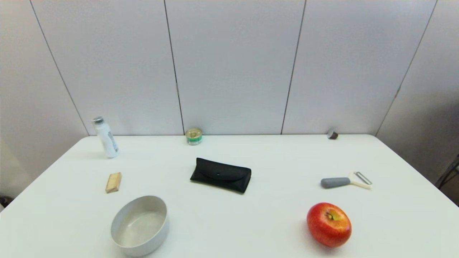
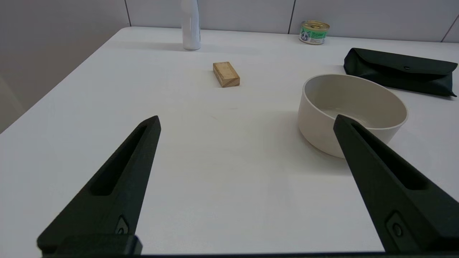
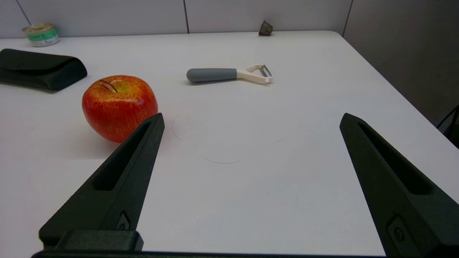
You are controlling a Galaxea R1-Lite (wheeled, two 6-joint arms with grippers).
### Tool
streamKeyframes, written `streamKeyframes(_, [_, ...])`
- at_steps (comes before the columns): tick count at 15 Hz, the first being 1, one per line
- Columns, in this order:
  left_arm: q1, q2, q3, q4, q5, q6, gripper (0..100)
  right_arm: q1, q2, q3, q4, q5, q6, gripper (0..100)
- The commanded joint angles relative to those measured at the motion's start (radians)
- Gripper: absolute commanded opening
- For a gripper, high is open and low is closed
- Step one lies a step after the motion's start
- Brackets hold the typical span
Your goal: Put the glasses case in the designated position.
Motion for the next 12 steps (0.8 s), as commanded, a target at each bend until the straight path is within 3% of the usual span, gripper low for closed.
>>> streamKeyframes(1, [0.000, 0.002, 0.000, 0.000, 0.001, -0.001, 100, 0.000, 0.001, 0.000, 0.000, -0.001, 0.000, 100])
streamKeyframes(12, [0.000, 0.002, 0.000, 0.006, 0.002, 0.036, 100, 0.000, 0.001, 0.000, 0.000, 0.001, 0.000, 100])
